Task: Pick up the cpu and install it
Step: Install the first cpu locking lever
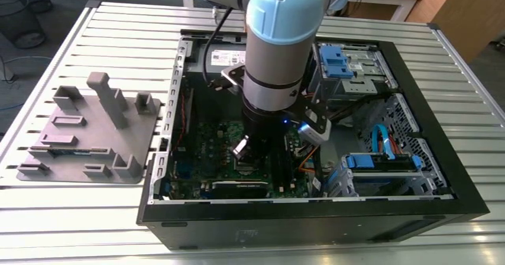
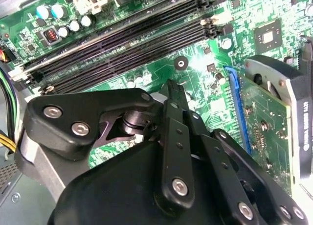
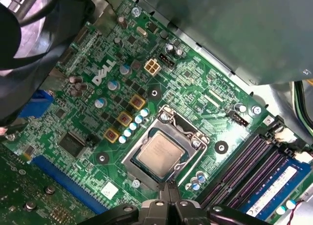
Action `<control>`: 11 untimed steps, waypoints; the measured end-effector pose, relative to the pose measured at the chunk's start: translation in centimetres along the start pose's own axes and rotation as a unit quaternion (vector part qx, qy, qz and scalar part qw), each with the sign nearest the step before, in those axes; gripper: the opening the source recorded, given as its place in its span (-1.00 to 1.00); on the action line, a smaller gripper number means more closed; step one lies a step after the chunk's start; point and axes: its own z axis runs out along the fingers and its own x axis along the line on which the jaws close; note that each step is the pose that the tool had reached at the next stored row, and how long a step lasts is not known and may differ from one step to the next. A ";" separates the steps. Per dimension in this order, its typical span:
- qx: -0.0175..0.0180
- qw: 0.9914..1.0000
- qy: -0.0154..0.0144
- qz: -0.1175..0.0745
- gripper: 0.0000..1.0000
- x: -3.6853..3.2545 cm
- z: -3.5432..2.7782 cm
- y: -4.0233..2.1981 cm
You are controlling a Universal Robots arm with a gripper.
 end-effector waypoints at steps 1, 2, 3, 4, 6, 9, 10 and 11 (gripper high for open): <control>0.000 1.000 0.000 0.000 -0.79 0.03 0.01 0.07; 0.000 1.000 0.000 0.000 -0.79 0.07 0.00 0.12; 0.000 1.000 0.000 0.000 -0.79 0.09 0.00 0.14; 0.000 1.000 0.000 0.000 -0.79 0.09 0.00 0.14; 0.000 1.000 -0.001 0.001 -0.79 0.09 0.10 0.16; 0.000 1.000 0.000 0.001 -0.79 0.11 0.21 0.13; 0.000 1.000 0.000 0.001 -0.79 0.11 0.22 0.13; 0.000 1.000 0.000 0.001 -0.79 0.11 0.22 0.12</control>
